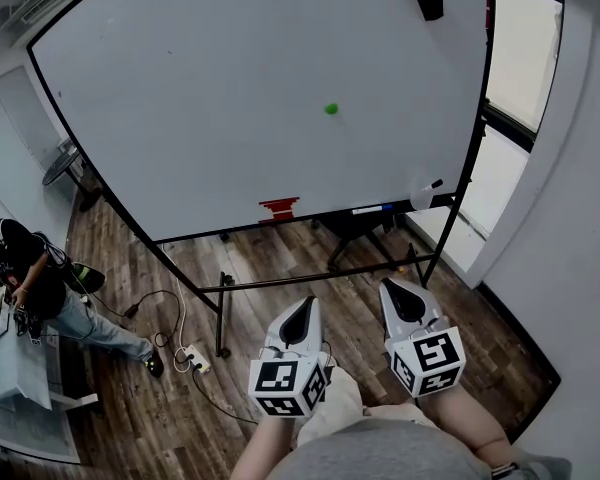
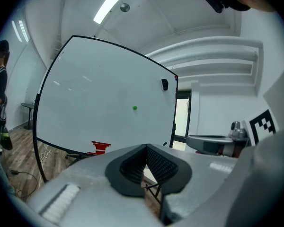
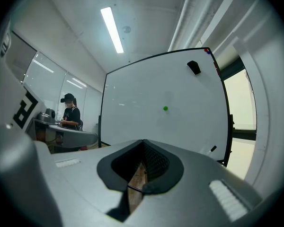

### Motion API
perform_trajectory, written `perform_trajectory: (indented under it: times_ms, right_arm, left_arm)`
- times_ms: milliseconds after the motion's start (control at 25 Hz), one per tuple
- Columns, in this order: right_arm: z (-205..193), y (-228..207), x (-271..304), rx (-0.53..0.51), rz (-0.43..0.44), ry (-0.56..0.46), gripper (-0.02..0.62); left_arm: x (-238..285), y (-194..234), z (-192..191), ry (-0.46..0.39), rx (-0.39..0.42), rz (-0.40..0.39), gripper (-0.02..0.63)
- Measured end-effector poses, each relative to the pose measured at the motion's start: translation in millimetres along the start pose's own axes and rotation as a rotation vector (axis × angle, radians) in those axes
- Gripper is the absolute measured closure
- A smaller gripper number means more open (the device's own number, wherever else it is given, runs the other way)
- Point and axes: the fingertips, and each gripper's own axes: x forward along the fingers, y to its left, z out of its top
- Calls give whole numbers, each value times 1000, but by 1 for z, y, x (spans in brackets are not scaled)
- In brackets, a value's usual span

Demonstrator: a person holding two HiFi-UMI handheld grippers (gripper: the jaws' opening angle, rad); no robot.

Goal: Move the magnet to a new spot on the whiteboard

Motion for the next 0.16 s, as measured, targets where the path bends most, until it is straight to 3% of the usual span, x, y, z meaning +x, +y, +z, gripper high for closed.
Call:
perform_trajectory:
  times_ms: [160]
  right_arm:
    - [-3,2,2,0,7,8,598]
  left_arm:
    - [1,2,-3,7,2,2,603]
